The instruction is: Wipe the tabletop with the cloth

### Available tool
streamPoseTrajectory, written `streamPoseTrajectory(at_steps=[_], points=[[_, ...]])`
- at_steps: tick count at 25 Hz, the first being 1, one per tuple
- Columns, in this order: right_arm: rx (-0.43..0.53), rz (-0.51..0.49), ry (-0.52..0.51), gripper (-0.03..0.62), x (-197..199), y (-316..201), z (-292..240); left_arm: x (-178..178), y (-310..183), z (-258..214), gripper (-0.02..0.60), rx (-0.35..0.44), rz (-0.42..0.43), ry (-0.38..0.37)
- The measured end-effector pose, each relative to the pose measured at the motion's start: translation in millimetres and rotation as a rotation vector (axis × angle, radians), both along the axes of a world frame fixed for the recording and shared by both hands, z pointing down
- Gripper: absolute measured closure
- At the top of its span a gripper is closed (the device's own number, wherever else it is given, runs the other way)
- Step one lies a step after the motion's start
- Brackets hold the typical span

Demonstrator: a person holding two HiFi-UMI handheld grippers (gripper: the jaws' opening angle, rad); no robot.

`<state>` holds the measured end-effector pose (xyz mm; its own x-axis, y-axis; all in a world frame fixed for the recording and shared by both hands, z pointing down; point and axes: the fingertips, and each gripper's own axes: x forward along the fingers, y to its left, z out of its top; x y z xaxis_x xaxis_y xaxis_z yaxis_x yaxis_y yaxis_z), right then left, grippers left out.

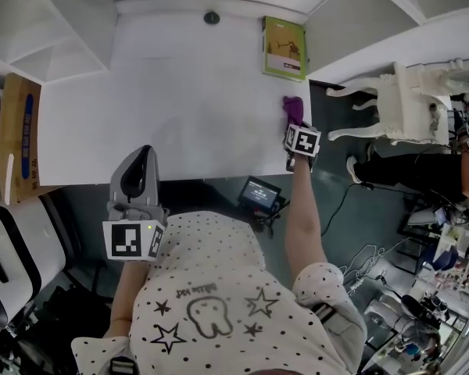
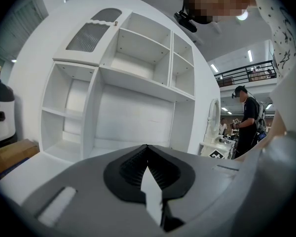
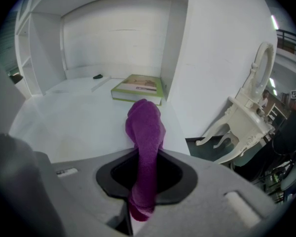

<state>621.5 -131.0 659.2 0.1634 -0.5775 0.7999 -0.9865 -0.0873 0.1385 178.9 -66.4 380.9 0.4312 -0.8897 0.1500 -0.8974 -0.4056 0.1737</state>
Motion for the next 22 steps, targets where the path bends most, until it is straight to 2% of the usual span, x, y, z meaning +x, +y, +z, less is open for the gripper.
streamPoseTrajectory(at_steps=[22], points=[[-0.011, 0.087, 0.006, 0.525, 55, 17, 0, 31, -8, -1, 0.587, -0.001, 0.046, -0.005]])
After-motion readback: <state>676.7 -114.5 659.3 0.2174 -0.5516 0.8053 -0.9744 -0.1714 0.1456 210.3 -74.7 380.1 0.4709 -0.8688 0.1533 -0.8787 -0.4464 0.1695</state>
